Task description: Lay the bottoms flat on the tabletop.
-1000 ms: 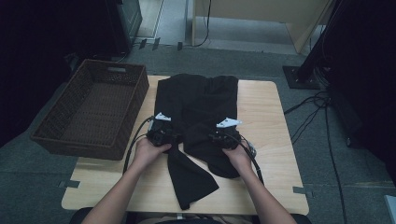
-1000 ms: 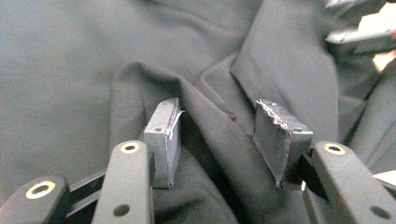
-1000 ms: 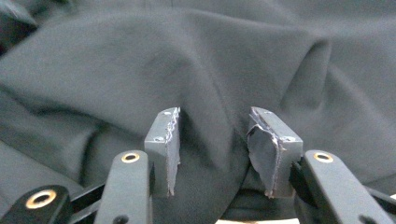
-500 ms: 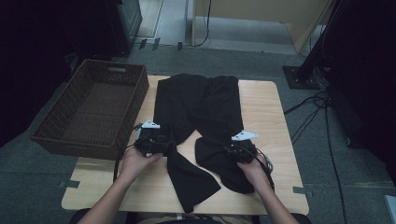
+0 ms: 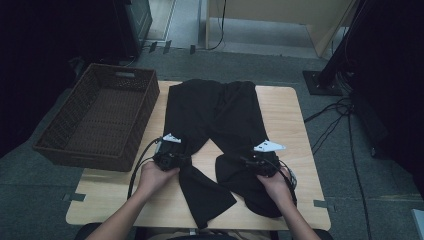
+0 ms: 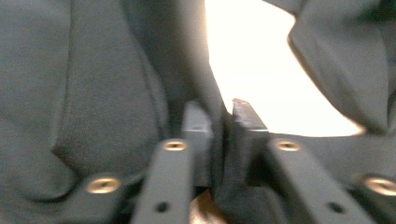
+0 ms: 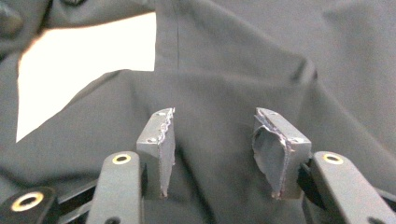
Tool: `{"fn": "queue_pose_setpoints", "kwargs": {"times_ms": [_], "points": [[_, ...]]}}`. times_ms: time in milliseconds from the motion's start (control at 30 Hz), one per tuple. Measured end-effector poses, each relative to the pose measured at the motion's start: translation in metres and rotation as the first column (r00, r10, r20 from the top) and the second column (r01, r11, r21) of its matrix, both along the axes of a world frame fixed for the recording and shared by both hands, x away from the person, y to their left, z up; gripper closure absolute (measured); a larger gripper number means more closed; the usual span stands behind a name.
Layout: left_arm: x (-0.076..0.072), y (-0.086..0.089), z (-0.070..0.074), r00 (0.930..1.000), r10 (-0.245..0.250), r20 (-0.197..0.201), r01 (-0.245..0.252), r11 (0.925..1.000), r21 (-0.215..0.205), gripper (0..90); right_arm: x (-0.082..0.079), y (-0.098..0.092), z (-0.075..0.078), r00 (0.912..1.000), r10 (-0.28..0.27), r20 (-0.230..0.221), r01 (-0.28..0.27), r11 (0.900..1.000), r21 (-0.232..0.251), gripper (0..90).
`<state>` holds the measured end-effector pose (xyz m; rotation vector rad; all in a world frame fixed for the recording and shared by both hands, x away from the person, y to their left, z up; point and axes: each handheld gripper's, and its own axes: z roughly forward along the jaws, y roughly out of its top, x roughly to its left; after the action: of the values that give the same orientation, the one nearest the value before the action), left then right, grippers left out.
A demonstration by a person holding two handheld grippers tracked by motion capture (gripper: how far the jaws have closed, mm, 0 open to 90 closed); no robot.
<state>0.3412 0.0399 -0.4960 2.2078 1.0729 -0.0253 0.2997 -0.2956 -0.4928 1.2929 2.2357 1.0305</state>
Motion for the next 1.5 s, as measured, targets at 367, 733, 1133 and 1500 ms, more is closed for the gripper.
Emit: {"fn": "queue_pose_setpoints", "kwargs": {"times_ms": [367,733,1133,1500], "points": [[-0.039,0.012,0.016,0.9950,-0.098,-0.019,0.096,0.9893,-0.110,89.6,0.025,0.022,0.001,0.9992,-0.018,0.035,0.017,0.999,0.036,52.4],[-0.062,0.011,0.007,0.9788,-0.187,-0.084,0.173,0.9740,-0.146,87.4,0.077,0.104,0.002,0.9945,0.103,0.019,-0.104,0.987,0.123,62.0],[-0.060,0.054,0.058,0.9971,-0.058,0.048,0.068,0.9673,-0.244,56.0,0.090,0.143,-0.018,0.9799,0.187,-0.070,-0.184,0.982,0.042,79.3],[-0.001,0.033,0.022,0.9964,0.082,0.021,-0.081,0.9949,-0.061,55.8,0.094,0.098,-0.017,0.9926,0.113,-0.044,-0.116,0.991,-0.064,78.4]]}}
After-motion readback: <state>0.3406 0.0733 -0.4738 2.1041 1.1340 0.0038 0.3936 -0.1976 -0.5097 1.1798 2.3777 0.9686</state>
